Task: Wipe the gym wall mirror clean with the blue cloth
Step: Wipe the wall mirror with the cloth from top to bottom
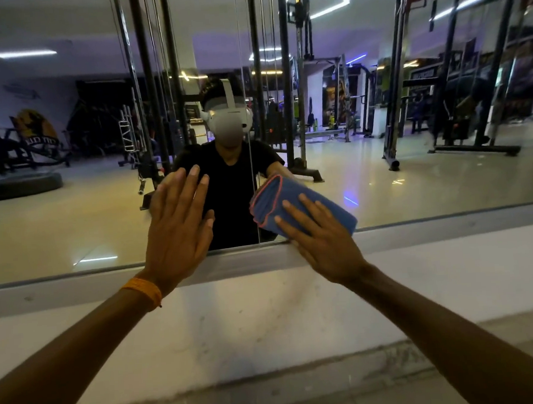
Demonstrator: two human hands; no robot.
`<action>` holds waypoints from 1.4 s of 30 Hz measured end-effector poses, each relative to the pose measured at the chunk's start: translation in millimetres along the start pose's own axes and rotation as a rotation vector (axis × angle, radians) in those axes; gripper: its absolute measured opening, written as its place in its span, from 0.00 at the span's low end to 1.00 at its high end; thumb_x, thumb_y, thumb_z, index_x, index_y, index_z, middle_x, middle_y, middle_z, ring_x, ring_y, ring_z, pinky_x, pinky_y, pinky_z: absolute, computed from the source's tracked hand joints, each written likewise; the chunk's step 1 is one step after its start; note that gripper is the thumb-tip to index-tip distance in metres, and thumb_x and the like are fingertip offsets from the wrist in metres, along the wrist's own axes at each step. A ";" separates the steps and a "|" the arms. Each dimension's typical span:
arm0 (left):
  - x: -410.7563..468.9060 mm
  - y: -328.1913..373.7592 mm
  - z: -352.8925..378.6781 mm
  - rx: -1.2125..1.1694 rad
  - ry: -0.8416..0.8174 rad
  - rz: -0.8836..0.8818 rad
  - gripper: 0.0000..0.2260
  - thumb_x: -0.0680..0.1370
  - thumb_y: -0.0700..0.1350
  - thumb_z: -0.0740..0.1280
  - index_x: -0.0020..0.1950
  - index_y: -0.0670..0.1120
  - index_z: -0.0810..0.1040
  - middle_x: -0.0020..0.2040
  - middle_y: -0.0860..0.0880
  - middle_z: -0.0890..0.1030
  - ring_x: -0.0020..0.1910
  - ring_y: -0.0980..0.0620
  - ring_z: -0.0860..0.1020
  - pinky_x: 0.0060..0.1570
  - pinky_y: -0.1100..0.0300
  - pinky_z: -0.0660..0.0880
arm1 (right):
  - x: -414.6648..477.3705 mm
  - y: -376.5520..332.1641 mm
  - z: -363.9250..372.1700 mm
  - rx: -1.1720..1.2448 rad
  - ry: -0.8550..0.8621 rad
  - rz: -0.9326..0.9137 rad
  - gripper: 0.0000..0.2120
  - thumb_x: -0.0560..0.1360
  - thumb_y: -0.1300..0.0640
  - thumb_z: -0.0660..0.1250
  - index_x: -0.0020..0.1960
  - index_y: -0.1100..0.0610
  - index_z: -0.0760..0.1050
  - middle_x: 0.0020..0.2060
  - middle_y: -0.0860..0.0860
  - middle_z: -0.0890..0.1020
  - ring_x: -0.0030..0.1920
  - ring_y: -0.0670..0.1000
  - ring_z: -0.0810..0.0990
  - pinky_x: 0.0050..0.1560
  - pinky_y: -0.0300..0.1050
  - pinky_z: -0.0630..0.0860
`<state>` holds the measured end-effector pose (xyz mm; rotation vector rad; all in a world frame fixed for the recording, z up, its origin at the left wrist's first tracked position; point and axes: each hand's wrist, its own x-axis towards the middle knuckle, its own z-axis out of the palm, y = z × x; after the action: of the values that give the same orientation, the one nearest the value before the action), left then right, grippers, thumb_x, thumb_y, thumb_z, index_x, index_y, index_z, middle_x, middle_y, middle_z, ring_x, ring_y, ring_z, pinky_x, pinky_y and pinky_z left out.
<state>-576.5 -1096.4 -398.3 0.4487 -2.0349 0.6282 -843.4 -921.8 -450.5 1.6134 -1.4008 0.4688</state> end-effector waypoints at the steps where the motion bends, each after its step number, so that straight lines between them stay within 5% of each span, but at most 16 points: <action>1: 1.0 2.5 2.8 0.002 -0.001 -0.015 0.29 0.86 0.52 0.53 0.84 0.40 0.55 0.85 0.40 0.52 0.84 0.39 0.50 0.78 0.32 0.54 | 4.1 4.4 -0.4 -0.011 -0.011 -0.043 0.26 0.86 0.51 0.56 0.83 0.51 0.57 0.82 0.54 0.58 0.83 0.61 0.53 0.82 0.59 0.50; 3: 0.7 6.4 8.2 0.008 0.002 -0.038 0.30 0.85 0.52 0.54 0.84 0.40 0.54 0.85 0.40 0.51 0.84 0.38 0.49 0.78 0.31 0.54 | -1.2 25.5 -4.9 -0.011 0.047 0.024 0.26 0.86 0.51 0.58 0.83 0.51 0.57 0.82 0.55 0.59 0.82 0.61 0.54 0.80 0.64 0.56; 5: 0.8 6.9 12.1 0.000 0.005 -0.052 0.31 0.85 0.52 0.56 0.84 0.40 0.54 0.85 0.41 0.51 0.84 0.38 0.49 0.78 0.31 0.53 | -15.8 52.1 -12.5 0.031 0.171 0.300 0.26 0.87 0.50 0.56 0.83 0.52 0.56 0.82 0.56 0.58 0.83 0.61 0.53 0.78 0.68 0.60; 8: 3.1 6.9 12.1 -0.008 0.016 -0.054 0.30 0.85 0.52 0.56 0.84 0.40 0.55 0.85 0.40 0.52 0.84 0.38 0.49 0.79 0.33 0.51 | -21.5 61.6 -22.6 0.171 0.299 0.638 0.25 0.88 0.47 0.48 0.84 0.51 0.53 0.83 0.51 0.51 0.84 0.55 0.44 0.81 0.67 0.52; 10: 9.1 8.5 9.3 -0.005 0.032 -0.038 0.30 0.85 0.51 0.56 0.84 0.39 0.56 0.85 0.40 0.52 0.84 0.39 0.50 0.79 0.33 0.51 | -6.7 32.8 -13.3 0.184 0.301 0.620 0.25 0.88 0.47 0.46 0.84 0.51 0.52 0.83 0.50 0.49 0.84 0.57 0.44 0.82 0.62 0.45; 12: 20.1 11.8 6.8 -0.032 0.060 -0.036 0.30 0.85 0.50 0.57 0.84 0.39 0.55 0.85 0.40 0.52 0.84 0.39 0.49 0.80 0.34 0.51 | 3.1 2.4 3.8 0.147 0.218 0.384 0.25 0.88 0.50 0.49 0.84 0.50 0.50 0.84 0.51 0.49 0.83 0.61 0.47 0.82 0.60 0.42; 16: 33.7 13.3 5.3 -0.045 0.078 -0.080 0.30 0.85 0.51 0.56 0.84 0.39 0.53 0.85 0.41 0.51 0.84 0.41 0.48 0.81 0.37 0.48 | 4.7 16.7 4.6 0.047 0.144 0.086 0.26 0.86 0.52 0.56 0.83 0.50 0.57 0.82 0.53 0.58 0.83 0.59 0.52 0.82 0.60 0.49; 22: 51.5 12.5 -0.6 -0.033 0.129 0.009 0.29 0.84 0.50 0.56 0.83 0.38 0.56 0.85 0.40 0.53 0.84 0.40 0.49 0.80 0.34 0.50 | 39.4 62.7 -23.0 0.097 0.490 0.736 0.26 0.88 0.43 0.45 0.82 0.54 0.57 0.81 0.59 0.59 0.81 0.65 0.55 0.78 0.70 0.55; 26: 85.8 16.4 0.8 -0.033 0.163 -0.027 0.30 0.84 0.50 0.57 0.84 0.40 0.55 0.85 0.41 0.52 0.84 0.42 0.48 0.81 0.36 0.47 | 64.9 20.4 -7.9 0.085 0.354 0.368 0.27 0.86 0.53 0.58 0.83 0.50 0.57 0.83 0.54 0.54 0.83 0.60 0.48 0.81 0.64 0.48; 30: 103.8 11.0 -5.7 0.015 0.189 0.028 0.31 0.84 0.51 0.57 0.84 0.39 0.55 0.85 0.41 0.53 0.84 0.42 0.49 0.81 0.37 0.47 | 78.4 44.4 -21.5 -0.004 0.313 0.138 0.25 0.85 0.50 0.60 0.82 0.50 0.62 0.82 0.55 0.60 0.83 0.60 0.53 0.80 0.64 0.55; 32: 113.9 2.3 -14.9 0.040 0.206 0.022 0.32 0.84 0.51 0.57 0.84 0.40 0.53 0.85 0.41 0.51 0.85 0.43 0.47 0.82 0.40 0.43 | 99.6 69.3 -38.4 0.007 0.409 0.223 0.28 0.85 0.44 0.59 0.82 0.51 0.59 0.82 0.55 0.59 0.82 0.62 0.55 0.80 0.64 0.55; 34: 127.0 -6.9 -23.4 0.078 0.215 0.006 0.32 0.84 0.52 0.56 0.84 0.40 0.52 0.85 0.41 0.50 0.85 0.43 0.45 0.82 0.42 0.41 | 128.7 93.6 -57.7 0.077 0.537 0.482 0.31 0.85 0.37 0.48 0.82 0.53 0.59 0.81 0.58 0.59 0.81 0.65 0.56 0.80 0.67 0.54; 37: 148.7 -19.6 -33.2 0.056 0.210 -0.030 0.32 0.84 0.53 0.54 0.85 0.41 0.50 0.85 0.43 0.47 0.84 0.44 0.44 0.82 0.41 0.42 | 163.2 91.0 -64.0 -0.003 0.634 0.750 0.26 0.87 0.46 0.51 0.83 0.51 0.56 0.82 0.58 0.59 0.81 0.65 0.55 0.77 0.71 0.56; 42: 171.7 -26.7 -39.9 0.033 0.172 -0.055 0.32 0.84 0.55 0.53 0.85 0.42 0.51 0.85 0.43 0.49 0.85 0.45 0.45 0.82 0.40 0.43 | 160.8 72.2 -62.1 -0.102 0.209 -0.172 0.25 0.85 0.50 0.61 0.81 0.52 0.63 0.81 0.57 0.61 0.82 0.62 0.54 0.82 0.61 0.48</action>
<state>-621.5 -1105.4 -226.0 0.4526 -1.8457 0.6451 -847.8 -957.8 -267.1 1.5393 -1.1030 0.4428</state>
